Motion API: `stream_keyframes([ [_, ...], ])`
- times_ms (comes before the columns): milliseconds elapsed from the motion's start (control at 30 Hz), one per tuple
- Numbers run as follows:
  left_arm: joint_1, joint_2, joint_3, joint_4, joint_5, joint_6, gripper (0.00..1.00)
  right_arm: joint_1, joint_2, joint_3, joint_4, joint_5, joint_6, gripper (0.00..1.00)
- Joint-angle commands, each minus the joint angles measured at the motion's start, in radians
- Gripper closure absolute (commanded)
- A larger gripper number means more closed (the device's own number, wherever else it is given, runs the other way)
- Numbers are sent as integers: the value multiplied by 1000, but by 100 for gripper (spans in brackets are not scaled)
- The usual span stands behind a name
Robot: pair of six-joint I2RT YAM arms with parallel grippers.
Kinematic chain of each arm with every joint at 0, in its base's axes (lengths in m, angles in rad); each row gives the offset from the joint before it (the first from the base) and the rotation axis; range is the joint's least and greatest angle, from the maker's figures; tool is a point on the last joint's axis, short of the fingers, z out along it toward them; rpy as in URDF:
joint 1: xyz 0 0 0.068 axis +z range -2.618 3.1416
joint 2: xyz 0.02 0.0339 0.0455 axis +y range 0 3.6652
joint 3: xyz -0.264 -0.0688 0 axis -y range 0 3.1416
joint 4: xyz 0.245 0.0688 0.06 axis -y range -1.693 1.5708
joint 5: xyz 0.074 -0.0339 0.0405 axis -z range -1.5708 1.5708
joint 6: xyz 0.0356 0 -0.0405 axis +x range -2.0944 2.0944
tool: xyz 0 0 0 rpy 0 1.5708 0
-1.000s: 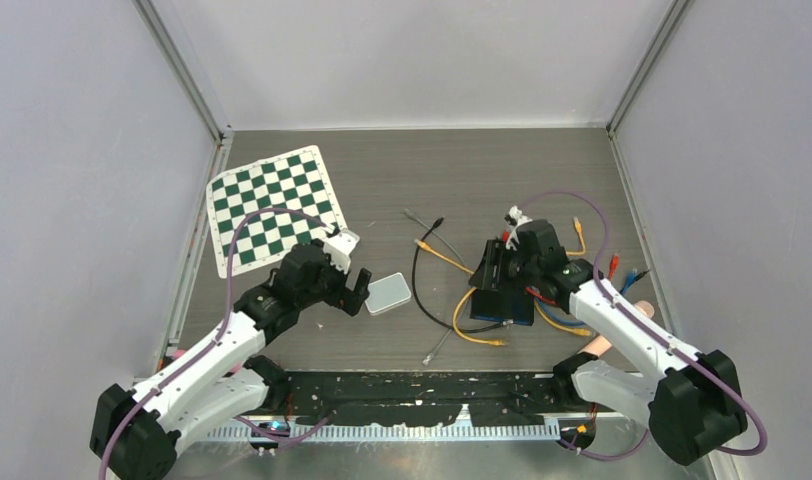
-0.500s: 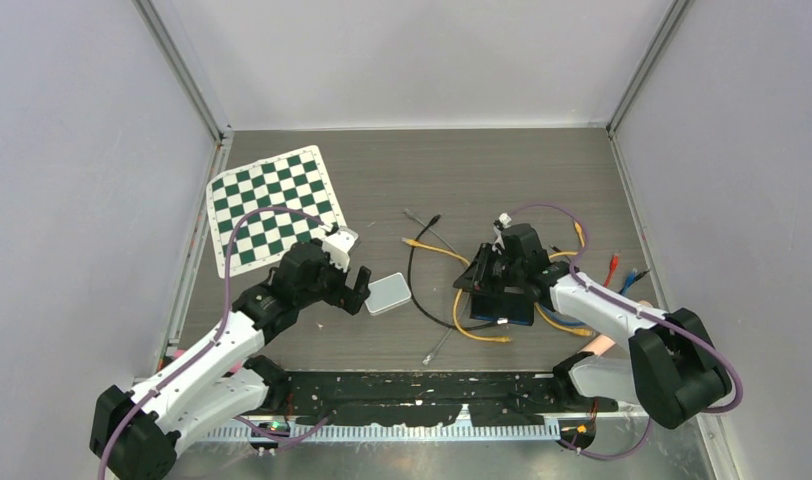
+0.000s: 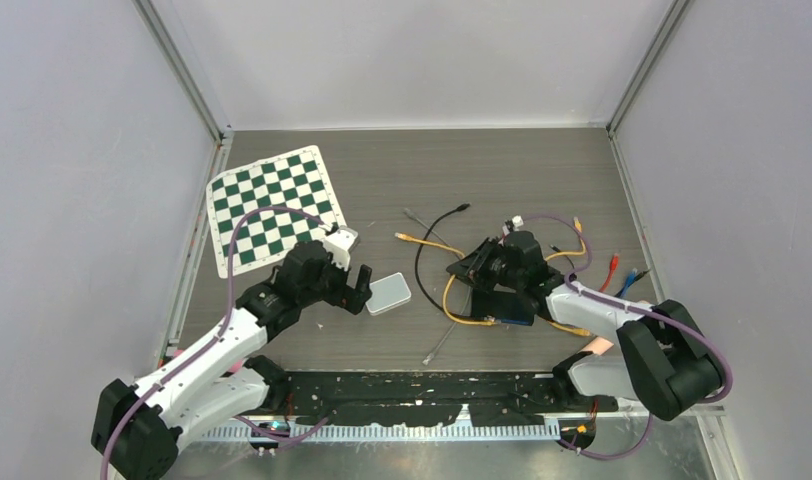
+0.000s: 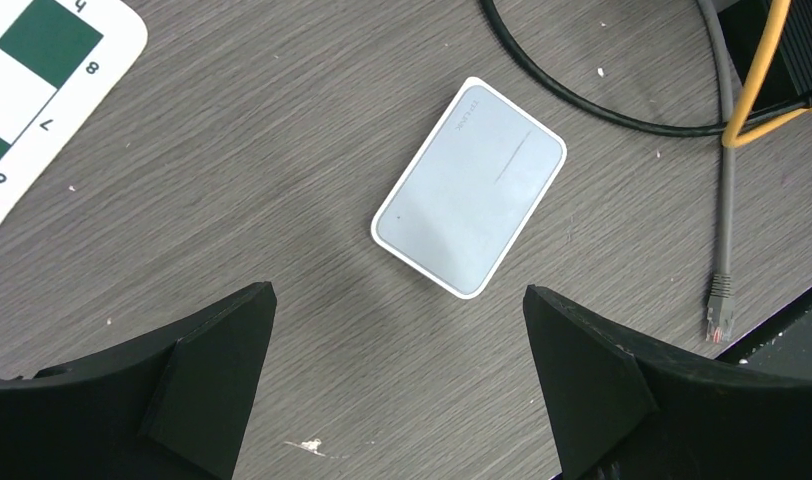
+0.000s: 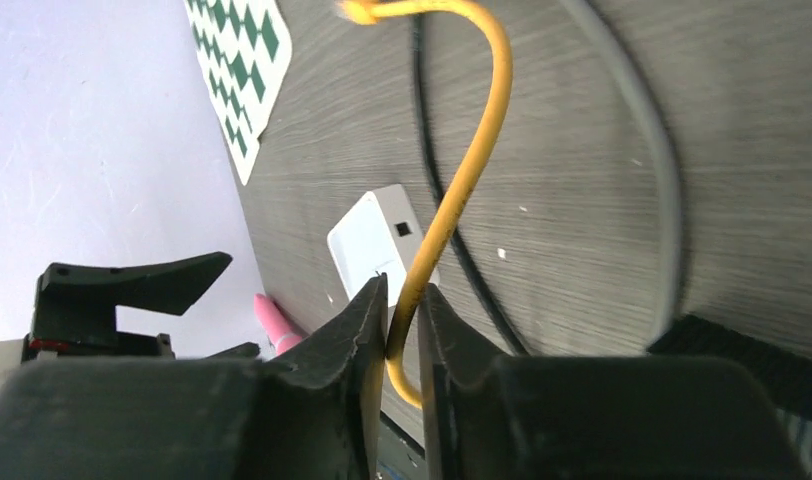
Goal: Pull the plug from the switch port
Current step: Move the connector to the center of the board.
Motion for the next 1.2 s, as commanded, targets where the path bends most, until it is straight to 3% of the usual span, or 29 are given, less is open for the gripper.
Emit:
stream_keyframes([
  [0,-1,12,7,40,0,-30,1,9,5,-60,129,37,97,68],
  [100,-2,22,4,42,0,-32,1,17,-22,-73,70,37,53,55],
  [433,-2,54,5,61,-39,-76,0,18,-242,-11,-322,83,-279,42],
  [700,-2,75,4,71,-26,-103,0,77,-110,68,-387,-13,-414,42],
  [1167,-2,69,19,34,-38,-81,0,260,146,221,-479,131,-527,41],
])
